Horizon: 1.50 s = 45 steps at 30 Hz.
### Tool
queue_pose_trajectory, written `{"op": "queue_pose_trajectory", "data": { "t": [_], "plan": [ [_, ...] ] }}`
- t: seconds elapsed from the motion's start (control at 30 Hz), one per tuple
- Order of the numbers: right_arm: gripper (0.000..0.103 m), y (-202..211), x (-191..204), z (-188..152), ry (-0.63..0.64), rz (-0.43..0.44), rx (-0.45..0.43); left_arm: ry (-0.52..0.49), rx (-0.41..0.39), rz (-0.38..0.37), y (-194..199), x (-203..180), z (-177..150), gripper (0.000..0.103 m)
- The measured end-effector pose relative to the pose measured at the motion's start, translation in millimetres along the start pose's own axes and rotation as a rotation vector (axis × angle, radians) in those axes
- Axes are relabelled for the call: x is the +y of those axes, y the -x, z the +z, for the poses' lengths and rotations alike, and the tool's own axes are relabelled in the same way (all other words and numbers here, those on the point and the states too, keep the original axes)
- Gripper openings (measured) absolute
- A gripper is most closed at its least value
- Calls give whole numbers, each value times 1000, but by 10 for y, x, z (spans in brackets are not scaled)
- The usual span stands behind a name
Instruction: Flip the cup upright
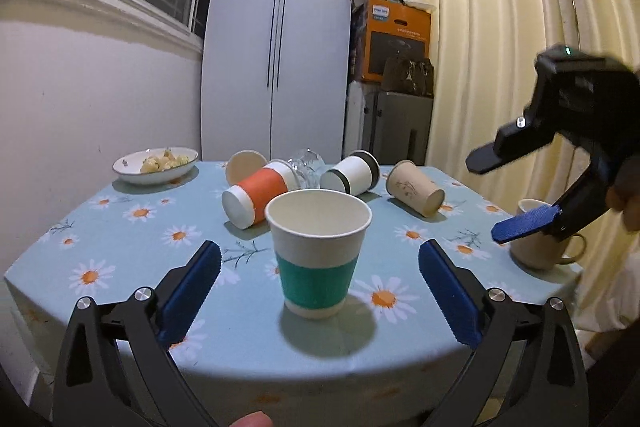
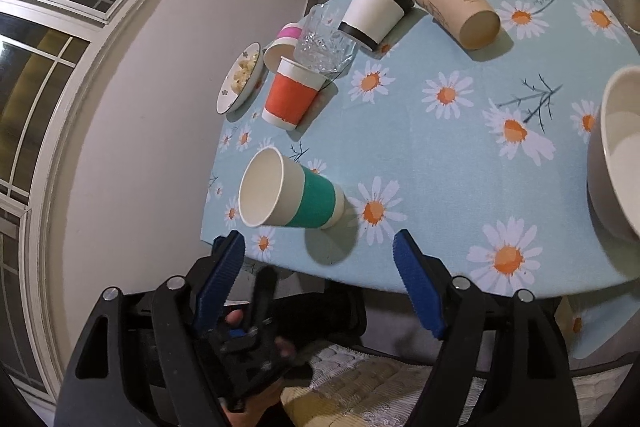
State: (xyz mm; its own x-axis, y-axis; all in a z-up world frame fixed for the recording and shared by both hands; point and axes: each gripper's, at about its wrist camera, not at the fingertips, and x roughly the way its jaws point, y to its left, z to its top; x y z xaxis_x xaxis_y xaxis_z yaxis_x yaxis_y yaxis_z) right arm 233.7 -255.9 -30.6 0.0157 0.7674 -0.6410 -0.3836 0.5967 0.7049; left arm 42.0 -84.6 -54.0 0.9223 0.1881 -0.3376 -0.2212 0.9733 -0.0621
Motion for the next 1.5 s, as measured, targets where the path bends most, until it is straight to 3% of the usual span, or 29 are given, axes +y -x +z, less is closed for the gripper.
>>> {"op": "queue_pose_trajectory", "data": {
  "t": [0.3, 0.47, 0.57, 0.77, 0.87, 1.03, 1.5],
  "plan": [
    [82, 165, 212, -446, 178, -73, -176, -34, 150, -186, 403, 251, 302, 97],
    [82, 244, 403, -777, 293, -180, -271, -67, 168, -259, 614, 442, 470, 97],
    [82, 290, 562, -1008, 393, -299, -351, -69, 181, -302, 724, 592, 543, 97],
    [85, 339, 806, -1295, 516, -421, -453, -61, 198, -280, 879, 764, 549, 97],
    [89, 310, 886, -1385, 570, -453, -463, -54, 207, -278, 932, 787, 466, 97],
    [90, 266, 924, -1486, 627, -457, -447, -24, 222, -289, 1013, 798, 344, 97],
    [92, 243, 861, -1698, 640, -477, -468, -100, 235, -287, 996, 605, 239, 97]
  ]
}}
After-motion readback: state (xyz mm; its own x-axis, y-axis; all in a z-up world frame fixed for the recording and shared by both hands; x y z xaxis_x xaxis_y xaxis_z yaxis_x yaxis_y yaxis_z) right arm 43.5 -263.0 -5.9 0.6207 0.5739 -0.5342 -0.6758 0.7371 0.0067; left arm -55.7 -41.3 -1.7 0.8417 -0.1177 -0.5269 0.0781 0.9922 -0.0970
